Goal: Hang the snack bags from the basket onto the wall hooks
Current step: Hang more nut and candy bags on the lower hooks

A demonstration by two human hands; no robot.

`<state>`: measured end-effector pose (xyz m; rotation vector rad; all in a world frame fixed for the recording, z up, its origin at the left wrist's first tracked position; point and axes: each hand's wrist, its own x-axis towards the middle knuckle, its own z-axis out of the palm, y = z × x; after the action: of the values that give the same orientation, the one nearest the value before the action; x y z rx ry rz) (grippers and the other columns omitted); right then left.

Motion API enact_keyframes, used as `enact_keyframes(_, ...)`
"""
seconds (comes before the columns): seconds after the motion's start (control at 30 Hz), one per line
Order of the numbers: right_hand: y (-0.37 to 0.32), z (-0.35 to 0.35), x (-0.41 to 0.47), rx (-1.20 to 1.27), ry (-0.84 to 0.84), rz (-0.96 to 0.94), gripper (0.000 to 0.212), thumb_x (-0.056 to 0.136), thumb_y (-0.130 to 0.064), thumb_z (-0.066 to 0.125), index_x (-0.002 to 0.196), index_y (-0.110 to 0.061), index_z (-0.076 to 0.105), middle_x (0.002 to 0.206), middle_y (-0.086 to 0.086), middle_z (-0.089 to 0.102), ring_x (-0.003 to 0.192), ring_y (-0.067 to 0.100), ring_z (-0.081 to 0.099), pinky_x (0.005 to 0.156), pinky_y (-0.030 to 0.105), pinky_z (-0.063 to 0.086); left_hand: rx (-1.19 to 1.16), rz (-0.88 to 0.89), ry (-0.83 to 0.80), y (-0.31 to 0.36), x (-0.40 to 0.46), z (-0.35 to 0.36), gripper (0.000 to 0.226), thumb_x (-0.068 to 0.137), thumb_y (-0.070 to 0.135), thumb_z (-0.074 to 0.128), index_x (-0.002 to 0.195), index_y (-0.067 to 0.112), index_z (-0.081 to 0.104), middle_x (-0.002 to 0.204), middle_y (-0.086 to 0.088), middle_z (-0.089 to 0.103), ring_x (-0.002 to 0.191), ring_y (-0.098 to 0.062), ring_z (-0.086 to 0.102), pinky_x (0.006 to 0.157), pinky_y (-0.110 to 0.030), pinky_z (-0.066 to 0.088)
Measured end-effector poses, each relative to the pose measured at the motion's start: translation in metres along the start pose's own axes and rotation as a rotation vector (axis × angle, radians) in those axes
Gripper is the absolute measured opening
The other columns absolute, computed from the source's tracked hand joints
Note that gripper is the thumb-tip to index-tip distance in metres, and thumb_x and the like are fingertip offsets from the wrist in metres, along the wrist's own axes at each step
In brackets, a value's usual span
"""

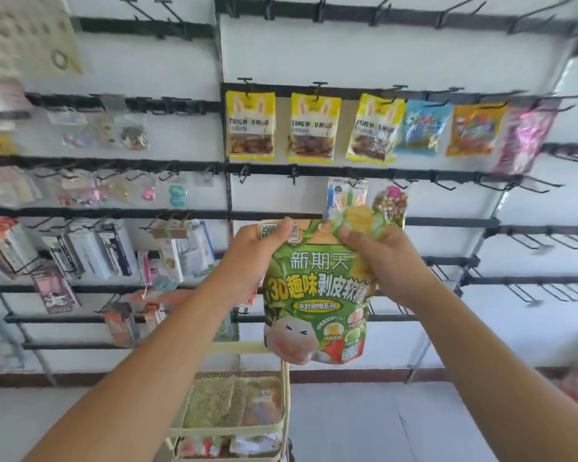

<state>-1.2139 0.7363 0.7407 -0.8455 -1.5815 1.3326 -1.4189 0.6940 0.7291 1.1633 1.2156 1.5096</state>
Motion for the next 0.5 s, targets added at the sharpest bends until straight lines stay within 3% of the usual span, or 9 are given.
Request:
enact_keyframes(0.07, 0.001, 0.002, 0.011, -0.056, 0.014, -0.014, 0.018, 0.093, -0.023, 0.067, 0.098, -0.007, 0.073, 0.095, 0.013, 0.077, 0.087, 0.032, 0.075, 0.08, 0.045, 0.06, 0.049, 0.0, -0.017, -0.001, 0.013, -0.006, 0.028, 0.09, 0.038, 0.068, 0.079, 0.013, 0.069, 0.074, -0.002, 0.076, 0.07, -0.02, 0.073, 0.081, -0.044, 0.057)
enact_keyframes(0.17, 0.001, 0.013, 0.033, -0.105, 0.035, -0.019, 0.02, 0.094, -0.024, 0.066, 0.099, -0.005, 0.072, 0.093, 0.01, 0.077, 0.087, 0.03, 0.075, 0.085, 0.047, 0.06, 0.073, 0.047, -0.083, 0.003, 0.036, -0.023, 0.012, 0.087, 0.027, 0.072, 0.077, 0.024, 0.078, 0.089, -0.006, 0.078, 0.087, -0.025, 0.074, 0.088, -0.046, 0.058)
enact_keyframes(0.23, 0.006, 0.025, 0.051, -0.12, 0.042, -0.027, 0.018, 0.094, -0.024, 0.067, 0.095, -0.007, 0.073, 0.091, 0.011, 0.077, 0.085, 0.031, 0.075, 0.085, 0.049, 0.059, 0.139, 0.106, -0.076, 0.004, 0.052, -0.039, 0.011, 0.085, 0.017, 0.076, 0.08, 0.027, 0.079, 0.088, 0.0, 0.078, 0.083, -0.019, 0.074, 0.078, -0.036, 0.057)
enact_keyframes(0.37, 0.026, 0.049, 0.09, -0.144, 0.057, -0.036, 0.022, 0.093, -0.025, 0.068, 0.091, -0.003, 0.073, 0.09, 0.019, 0.075, 0.085, 0.043, 0.071, 0.081, 0.058, 0.057, 0.347, 0.151, -0.01, -0.001, 0.083, -0.067, 0.012, 0.084, 0.021, 0.08, 0.082, 0.033, 0.076, 0.077, 0.015, 0.074, 0.069, -0.009, 0.072, 0.058, -0.026, 0.054)
enact_keyframes(0.5, 0.048, 0.07, 0.134, -0.142, 0.038, -0.022, 0.024, 0.092, -0.03, 0.069, 0.085, -0.007, 0.074, 0.089, 0.022, 0.074, 0.086, 0.045, 0.069, 0.082, 0.059, 0.056, 0.271, 0.039, 0.072, -0.019, 0.119, -0.093, 0.013, 0.083, 0.016, 0.079, 0.095, 0.016, 0.074, 0.078, 0.0, 0.074, 0.057, -0.01, 0.068, 0.045, -0.02, 0.048)
